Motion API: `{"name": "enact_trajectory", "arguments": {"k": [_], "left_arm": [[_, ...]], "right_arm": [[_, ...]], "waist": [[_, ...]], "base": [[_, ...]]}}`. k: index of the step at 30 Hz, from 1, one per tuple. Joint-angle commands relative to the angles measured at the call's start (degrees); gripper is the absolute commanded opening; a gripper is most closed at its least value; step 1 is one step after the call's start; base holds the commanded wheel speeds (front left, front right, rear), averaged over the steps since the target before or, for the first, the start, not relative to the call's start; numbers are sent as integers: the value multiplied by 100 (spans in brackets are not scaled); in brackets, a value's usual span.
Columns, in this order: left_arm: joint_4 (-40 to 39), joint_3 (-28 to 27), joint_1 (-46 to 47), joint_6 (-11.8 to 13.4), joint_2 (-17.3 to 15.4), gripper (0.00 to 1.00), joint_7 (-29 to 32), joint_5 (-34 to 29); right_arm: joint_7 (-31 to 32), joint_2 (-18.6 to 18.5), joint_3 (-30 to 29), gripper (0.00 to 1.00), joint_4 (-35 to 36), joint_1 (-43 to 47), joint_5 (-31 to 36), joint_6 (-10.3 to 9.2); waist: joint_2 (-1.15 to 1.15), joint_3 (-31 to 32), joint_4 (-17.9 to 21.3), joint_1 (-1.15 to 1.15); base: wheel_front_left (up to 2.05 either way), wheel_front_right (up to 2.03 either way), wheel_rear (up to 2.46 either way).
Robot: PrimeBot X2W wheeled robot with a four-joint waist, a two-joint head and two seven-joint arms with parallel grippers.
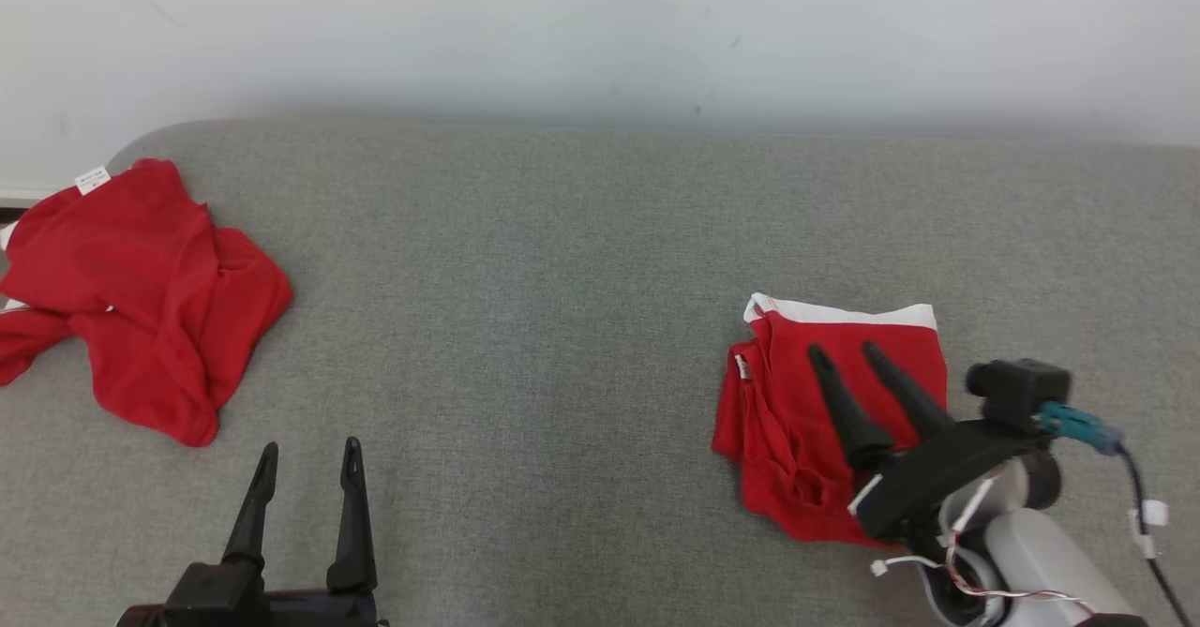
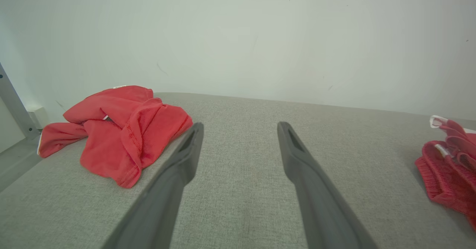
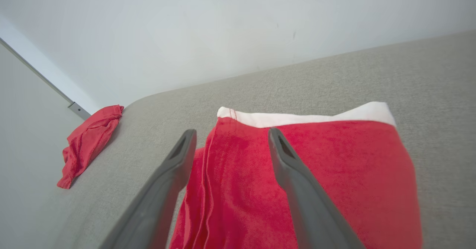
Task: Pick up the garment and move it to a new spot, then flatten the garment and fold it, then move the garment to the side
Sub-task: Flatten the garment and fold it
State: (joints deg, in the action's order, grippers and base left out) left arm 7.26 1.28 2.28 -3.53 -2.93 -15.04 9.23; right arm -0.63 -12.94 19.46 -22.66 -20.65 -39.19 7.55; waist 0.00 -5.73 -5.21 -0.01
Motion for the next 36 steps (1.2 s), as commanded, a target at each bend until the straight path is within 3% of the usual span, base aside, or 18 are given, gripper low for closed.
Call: {"name": "enact_trajectory", "arguments": {"k": [1, 13, 31, 32, 33, 34, 36], "left_arm": [[7, -24, -53, 0, 4, 100, -20, -40], [-82, -263, -216, -64, 5, 100, -20, -173], [-156, -502, -118, -147, 5, 100, -20, -329], [-162, -492, -116, -135, 5, 100, -20, -321], [-162, -492, -116, -135, 5, 100, -20, -321], [-161, -488, -113, -128, 5, 100, -20, -310], [-146, -484, -94, -125, 6, 100, -20, -291]], "right_arm": [[-69, -50, -36, 100, 43, 83, 17, -9], [-1072, -622, -1105, 100, 354, 629, 398, -9], [-1459, -32, -1851, 100, 690, 1472, 1389, -9], [-1460, -22, -1809, 20, 676, 1471, 1420, -9], [-1460, -22, -1809, 20, 676, 1471, 1420, -9], [-1459, -15, -1771, 0, 617, 1465, 1454, -10], [-1460, -2, -1697, 0, 536, 1360, 1493, -10]], "waist": [[0, 22, 24, 1], [0, 120, 123, 1], [0, -9, 40, 1], [0, -19, 27, 1], [0, -19, 27, 1], [0, -30, 13, 1], [0, -50, -16, 1]], "base": [[0, 0, 0], [0, 0, 0], [0, 0, 0], [0, 0, 0], [0, 0, 0], [0, 0, 0], [0, 0, 0]]}}
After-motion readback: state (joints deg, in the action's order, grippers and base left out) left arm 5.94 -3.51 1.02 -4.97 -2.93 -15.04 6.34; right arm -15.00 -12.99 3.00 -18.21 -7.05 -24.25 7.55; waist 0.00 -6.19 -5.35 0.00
